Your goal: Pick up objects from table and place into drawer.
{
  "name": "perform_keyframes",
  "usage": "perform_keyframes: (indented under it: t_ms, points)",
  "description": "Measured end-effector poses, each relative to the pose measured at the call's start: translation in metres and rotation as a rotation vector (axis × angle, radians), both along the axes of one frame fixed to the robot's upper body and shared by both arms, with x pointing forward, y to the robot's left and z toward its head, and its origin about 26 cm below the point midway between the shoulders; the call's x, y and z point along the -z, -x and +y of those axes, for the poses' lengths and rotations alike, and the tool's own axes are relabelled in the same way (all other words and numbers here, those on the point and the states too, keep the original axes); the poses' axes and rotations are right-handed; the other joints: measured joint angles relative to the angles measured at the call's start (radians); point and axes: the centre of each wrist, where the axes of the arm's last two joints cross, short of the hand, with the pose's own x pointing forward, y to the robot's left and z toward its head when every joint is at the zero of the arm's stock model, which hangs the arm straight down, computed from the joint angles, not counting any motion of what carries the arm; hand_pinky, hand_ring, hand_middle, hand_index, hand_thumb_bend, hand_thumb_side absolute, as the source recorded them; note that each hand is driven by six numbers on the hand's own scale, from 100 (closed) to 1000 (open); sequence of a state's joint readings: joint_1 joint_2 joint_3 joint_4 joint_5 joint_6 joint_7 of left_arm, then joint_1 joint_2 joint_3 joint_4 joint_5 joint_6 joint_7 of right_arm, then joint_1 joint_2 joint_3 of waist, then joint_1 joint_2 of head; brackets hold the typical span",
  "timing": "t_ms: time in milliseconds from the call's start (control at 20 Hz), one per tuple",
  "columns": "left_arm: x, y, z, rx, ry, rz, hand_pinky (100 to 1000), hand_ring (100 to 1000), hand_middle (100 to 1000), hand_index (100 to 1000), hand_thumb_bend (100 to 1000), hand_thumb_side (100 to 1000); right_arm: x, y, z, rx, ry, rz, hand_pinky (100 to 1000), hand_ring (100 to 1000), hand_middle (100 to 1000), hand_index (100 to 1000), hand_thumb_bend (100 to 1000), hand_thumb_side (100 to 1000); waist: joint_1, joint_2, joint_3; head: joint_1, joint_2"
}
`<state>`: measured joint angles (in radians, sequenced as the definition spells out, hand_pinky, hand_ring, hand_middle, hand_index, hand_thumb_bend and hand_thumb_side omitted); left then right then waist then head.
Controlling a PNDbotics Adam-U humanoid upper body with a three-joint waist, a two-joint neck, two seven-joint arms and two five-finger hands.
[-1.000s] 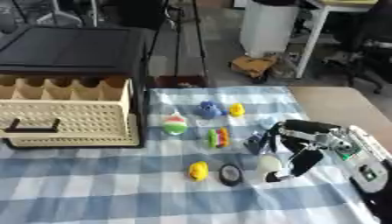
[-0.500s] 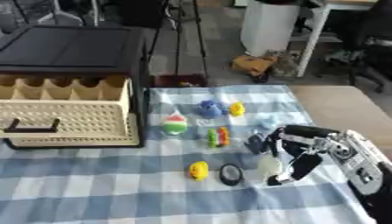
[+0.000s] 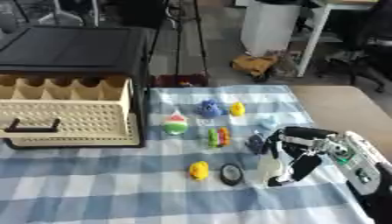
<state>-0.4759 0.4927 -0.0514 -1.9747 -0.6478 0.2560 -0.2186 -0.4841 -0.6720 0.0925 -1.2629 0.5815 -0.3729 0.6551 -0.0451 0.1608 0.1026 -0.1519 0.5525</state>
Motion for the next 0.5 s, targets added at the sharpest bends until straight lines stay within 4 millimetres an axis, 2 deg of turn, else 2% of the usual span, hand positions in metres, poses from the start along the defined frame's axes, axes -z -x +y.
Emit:
perform_keyframes:
  t_ms: [500]
  points:
    - [0.0002, 0.0, 0.0001, 0.001, -0.001, 0.001, 100, 100, 100, 673, 792, 1000, -0.0066, 0.0003, 0.0, 0.011, -0.003, -0.036, 144, 264, 560, 782, 634, 420, -0.004, 0.0, -0.002, 0.0, 0.0]
